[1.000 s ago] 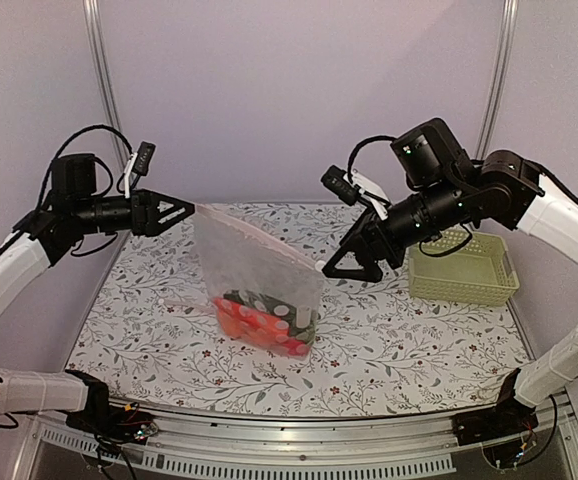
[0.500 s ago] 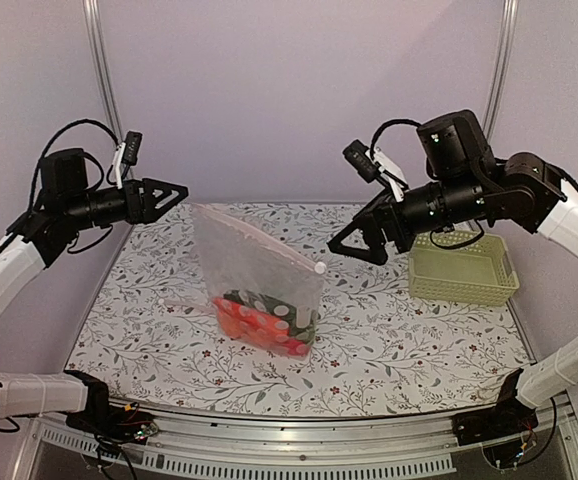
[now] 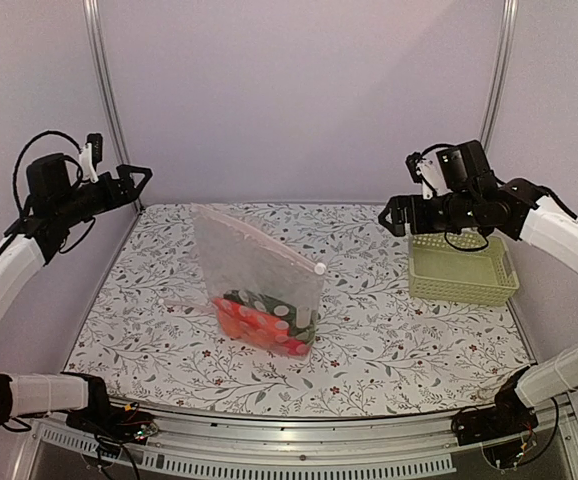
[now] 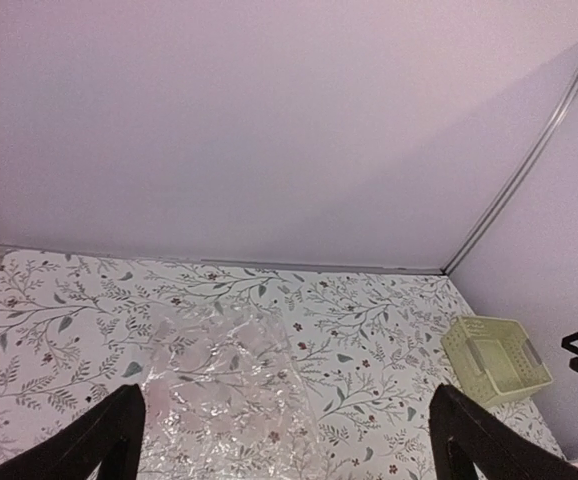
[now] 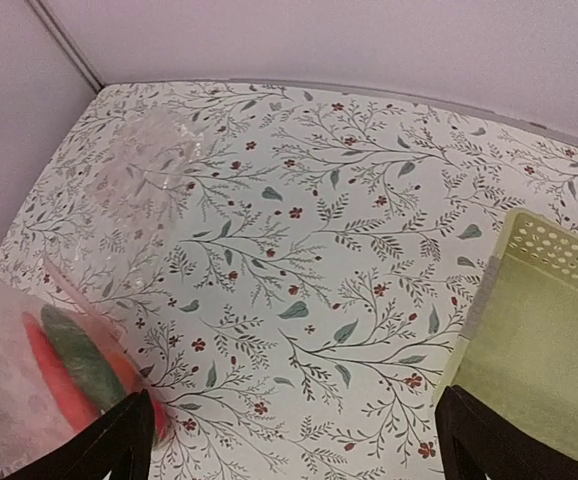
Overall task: Place the food in the zip-top bag and seal the zipper
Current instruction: Set the zipper food storage bag at the center of the board, then reset both arms
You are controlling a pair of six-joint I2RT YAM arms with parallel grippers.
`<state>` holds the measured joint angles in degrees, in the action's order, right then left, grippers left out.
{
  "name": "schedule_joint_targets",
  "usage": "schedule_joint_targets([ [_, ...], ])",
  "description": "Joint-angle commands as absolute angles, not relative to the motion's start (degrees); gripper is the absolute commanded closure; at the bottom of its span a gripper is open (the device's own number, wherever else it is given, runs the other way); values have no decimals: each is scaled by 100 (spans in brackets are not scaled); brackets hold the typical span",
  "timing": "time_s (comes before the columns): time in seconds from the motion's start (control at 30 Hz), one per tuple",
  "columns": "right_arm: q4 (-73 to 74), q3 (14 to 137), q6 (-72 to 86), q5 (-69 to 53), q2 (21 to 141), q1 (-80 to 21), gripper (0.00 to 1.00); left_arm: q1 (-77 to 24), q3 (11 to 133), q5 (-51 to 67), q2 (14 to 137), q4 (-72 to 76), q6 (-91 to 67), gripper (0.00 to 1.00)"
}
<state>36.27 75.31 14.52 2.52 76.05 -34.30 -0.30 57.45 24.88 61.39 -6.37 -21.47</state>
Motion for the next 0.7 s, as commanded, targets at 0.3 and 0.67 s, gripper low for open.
schedule_joint_targets([
  [0.3,742,4784,1932,189,6993,-614,1,1154,3621,748,5947,1615,-1736,1],
  [0.67,-2079,3060,1174,253,6673,-75,1,651,2265,-312,5923,2953,-1046,0],
])
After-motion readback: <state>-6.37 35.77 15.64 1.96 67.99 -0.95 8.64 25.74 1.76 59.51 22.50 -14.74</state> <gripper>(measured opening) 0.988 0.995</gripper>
